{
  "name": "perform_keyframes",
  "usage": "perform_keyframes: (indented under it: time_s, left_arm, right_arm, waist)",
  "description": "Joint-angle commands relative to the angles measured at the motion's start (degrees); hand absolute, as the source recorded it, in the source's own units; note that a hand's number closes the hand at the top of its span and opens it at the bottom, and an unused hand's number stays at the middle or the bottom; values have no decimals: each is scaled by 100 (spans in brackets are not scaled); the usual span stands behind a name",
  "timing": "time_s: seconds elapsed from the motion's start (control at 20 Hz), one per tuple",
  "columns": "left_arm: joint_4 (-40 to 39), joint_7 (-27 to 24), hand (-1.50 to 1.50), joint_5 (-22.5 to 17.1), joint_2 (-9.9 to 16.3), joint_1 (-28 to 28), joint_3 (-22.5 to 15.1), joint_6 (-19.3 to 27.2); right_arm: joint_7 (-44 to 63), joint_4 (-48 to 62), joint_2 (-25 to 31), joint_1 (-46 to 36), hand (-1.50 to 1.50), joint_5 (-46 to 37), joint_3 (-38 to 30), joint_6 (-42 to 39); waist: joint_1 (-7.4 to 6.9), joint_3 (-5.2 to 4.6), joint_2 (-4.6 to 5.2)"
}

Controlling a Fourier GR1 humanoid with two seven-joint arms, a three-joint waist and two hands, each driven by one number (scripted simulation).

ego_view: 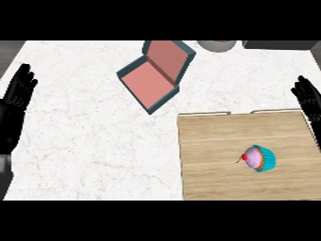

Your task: Pick the cupcake from the tray and place it in the cardboard box

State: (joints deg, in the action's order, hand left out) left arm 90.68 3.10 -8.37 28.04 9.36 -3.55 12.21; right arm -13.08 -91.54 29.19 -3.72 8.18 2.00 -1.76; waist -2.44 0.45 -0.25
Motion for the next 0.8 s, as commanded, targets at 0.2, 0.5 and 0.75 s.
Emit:
perform_keyframes:
  time_s: [0.2, 0.5, 0.75]
  left_arm:
    - [-232, 136, 0, 363, 52, -372, -260, 30]
    - [-355, 289, 0, 306, -181, -705, -405, 102]
    - [-324, 241, 0, 428, -203, -893, -436, 212]
  right_arm:
    - [-29, -442, 514, -870, -150, -3401, 898, 1775]
    - [438, -428, 581, -715, -150, -5361, 312, 3719]
    - [1001, -267, -112, -46, -150, -7631, 848, 4529]
  waist:
    - [-39, -130, 1]
    - [357, -86, -57]
    - [342, -78, -30]
